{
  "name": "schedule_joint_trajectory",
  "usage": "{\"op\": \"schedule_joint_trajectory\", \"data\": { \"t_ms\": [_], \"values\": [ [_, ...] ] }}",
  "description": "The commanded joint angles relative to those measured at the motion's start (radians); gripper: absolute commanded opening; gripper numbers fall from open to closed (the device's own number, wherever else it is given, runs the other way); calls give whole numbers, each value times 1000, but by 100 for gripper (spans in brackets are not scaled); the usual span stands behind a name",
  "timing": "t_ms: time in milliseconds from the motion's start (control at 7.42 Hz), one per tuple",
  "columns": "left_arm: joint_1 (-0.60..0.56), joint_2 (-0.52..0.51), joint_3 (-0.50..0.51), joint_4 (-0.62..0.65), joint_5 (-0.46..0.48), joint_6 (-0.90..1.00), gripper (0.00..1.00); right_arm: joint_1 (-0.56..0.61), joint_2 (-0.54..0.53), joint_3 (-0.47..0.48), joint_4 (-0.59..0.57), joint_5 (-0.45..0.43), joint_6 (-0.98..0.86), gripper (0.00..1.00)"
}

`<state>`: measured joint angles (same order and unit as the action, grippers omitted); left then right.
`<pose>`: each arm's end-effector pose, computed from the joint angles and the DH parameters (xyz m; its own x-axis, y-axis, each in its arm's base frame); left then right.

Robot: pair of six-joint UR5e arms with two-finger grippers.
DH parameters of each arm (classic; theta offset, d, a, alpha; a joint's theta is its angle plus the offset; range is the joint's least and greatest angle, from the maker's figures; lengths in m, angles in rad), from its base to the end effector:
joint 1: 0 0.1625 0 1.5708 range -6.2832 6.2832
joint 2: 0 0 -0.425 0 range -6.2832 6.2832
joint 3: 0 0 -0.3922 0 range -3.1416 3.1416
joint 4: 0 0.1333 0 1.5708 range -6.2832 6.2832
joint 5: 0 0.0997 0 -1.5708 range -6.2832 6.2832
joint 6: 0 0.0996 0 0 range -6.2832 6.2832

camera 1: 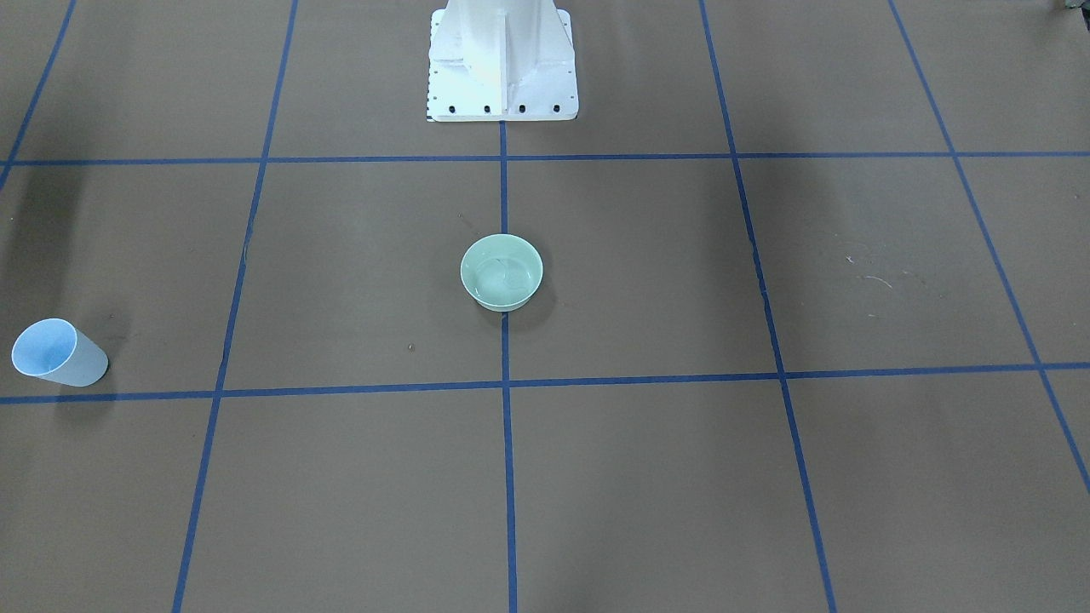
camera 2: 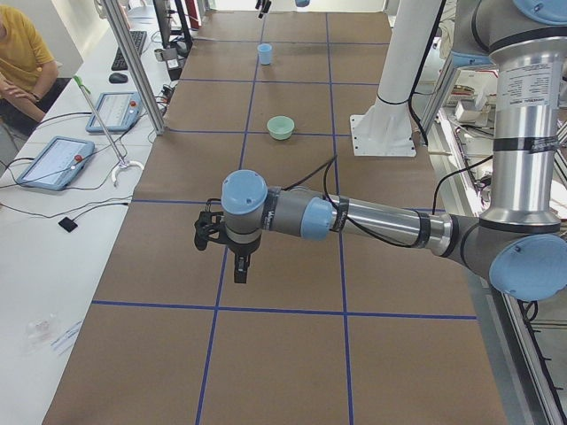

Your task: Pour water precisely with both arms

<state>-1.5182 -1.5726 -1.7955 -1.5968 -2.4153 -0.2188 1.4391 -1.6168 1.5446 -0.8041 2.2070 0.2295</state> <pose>-0.0327 -0.4984 0.5386 0.6488 0.0063 -0.7609 0.0921 0.9920 0.0867 0.0079 -0.5049 0.6131 0.7508 -0.2966 0.5901 -0.0718 0.8515 0.5194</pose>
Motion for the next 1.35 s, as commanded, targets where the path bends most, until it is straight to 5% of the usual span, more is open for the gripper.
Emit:
{"op": "schedule_joint_trajectory", "data": {
  "t_ms": [0,270,674,944,1078,1213],
  "values": [
    [122,-108,4,1,1,-150,100,96,2,9,-293,82,-300,100],
    [215,-200,8,3,1,-241,100,145,-21,15,-478,117,-467,100],
    [363,-370,30,43,4,-338,100,147,-28,50,-654,115,-469,100],
    [479,-423,16,38,152,-549,100,147,-37,57,-656,118,-469,100],
    [594,-497,10,41,367,-654,100,147,-41,57,-652,120,-469,100],
    [687,-532,14,35,433,-690,100,147,-41,55,-649,119,-467,100]
  ]
}}
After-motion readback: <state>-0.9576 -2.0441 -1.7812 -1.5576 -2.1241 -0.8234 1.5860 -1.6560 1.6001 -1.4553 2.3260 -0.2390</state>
